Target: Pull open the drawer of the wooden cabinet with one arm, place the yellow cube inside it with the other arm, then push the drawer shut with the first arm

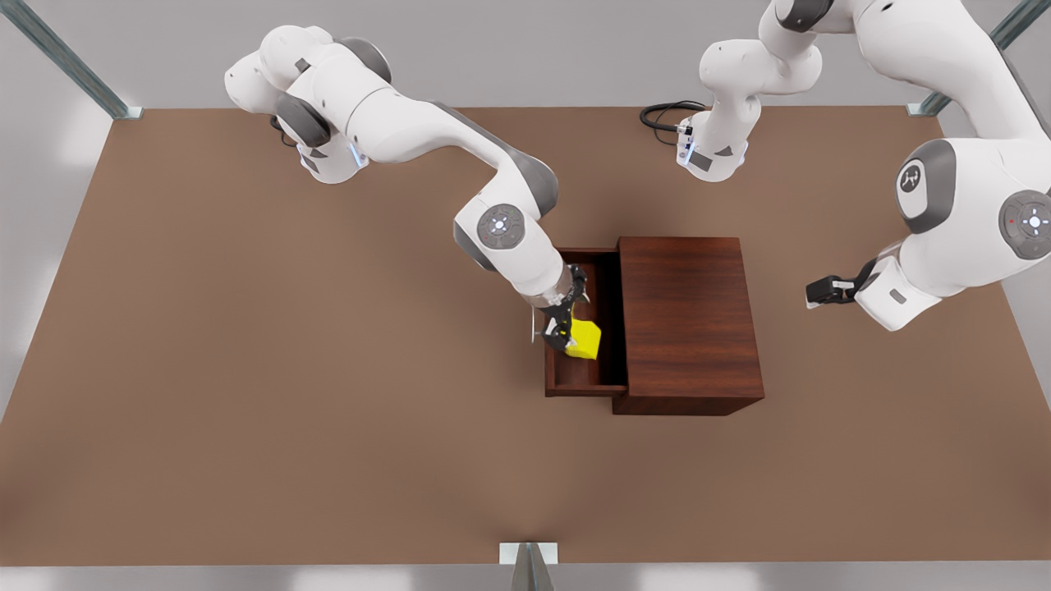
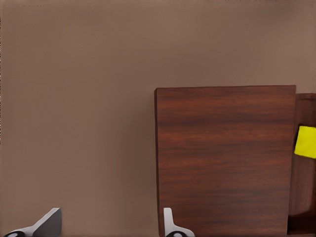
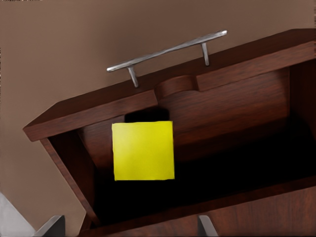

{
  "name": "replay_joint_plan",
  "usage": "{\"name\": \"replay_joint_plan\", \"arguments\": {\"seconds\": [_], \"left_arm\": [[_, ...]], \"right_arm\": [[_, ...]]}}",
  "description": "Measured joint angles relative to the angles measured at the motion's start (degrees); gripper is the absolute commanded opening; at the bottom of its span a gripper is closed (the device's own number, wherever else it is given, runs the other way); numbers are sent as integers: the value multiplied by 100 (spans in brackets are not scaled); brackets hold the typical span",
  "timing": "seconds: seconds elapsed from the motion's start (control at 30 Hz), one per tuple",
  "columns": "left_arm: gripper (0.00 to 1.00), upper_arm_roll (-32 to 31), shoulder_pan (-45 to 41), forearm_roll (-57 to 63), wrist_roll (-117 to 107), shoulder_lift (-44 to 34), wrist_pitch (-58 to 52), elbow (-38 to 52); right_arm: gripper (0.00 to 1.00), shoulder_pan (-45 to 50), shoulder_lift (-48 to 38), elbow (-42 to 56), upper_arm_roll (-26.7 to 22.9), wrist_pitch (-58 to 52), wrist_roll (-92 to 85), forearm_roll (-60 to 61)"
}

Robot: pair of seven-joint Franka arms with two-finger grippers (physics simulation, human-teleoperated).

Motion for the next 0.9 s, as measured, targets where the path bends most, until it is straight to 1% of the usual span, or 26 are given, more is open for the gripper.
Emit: {"name": "replay_joint_plan", "arguments": {"seconds": [0.07, 0.1, 0.2, 0.27, 0.3, 0.33, 0.37, 0.43, 0.5, 0.57, 0.67, 0.7, 0.77, 0.9], "left_arm": [[100, -21, -80, -5, 4, 26, -13, 174], [100, -22, -115, -8, 5, 34, -19, 215], [100, -22, -129, -10, 6, 43, -30, 252], [100, -22, -125, -13, 5, 50, -35, 256], [100, -23, -124, -14, 4, 51, -37, 257], [100, -32, -130, -14, -2, 78, -39, 276], [100, -37, -216, -13, -40, 171, -40, 410], [100, -35, -844, -10, -226, 542, -30, 883], [100, -38, -1819, 108, -561, 1089, 85, 1294], [100, -39, -2540, 234, -954, 1572, 309, 1612], [100, -6, -3827, 410, -1706, 2372, 899, 2174], [100, -9, -4102, 458, -1994, 2569, 1170, 2255], [100, 5, -4374, 564, -2547, 2860, 1632, 2315], [100, 5, -4521, 814, -3578, 3372, 2316, 2315]], "right_arm": [[100, -327, -316, -13, -41, -266, 26, -68], [100, -736, -513, -19, -12, -568, -46, -84], [100, -2648, -864, -131, 39, -1640, -683, -128], [100, -3939, -1401, -775, 34, -2114, -1611, -323], [100, -4305, -1817, -1363, -21, -2226, -2206, -441], [100, -4476, -2236, -1926, -165, -2318, -2838, -532], [100, -4559, -2586, -2393, -268, -2398, -3475, -671], [100, -4599, -2876, -2739, -334, -2543, -4686, -926], [100, -4524, -2920, -2786, -362, -2691, -5782, -1052], [100, -4502, -2822, -2723, -376, -2829, -6741, -1083], [100, -4473, -2734, -2700, -365, -2969, -7993, -1125], [100, -4473, -2726, -2699, -361, -3002, -8366, -1136], [100, -4476, -2711, -2699, -359, -3056, -9053, -1148], [100, -4478, -2677, -2700, -358, -3132, -10217, -1158]]}}
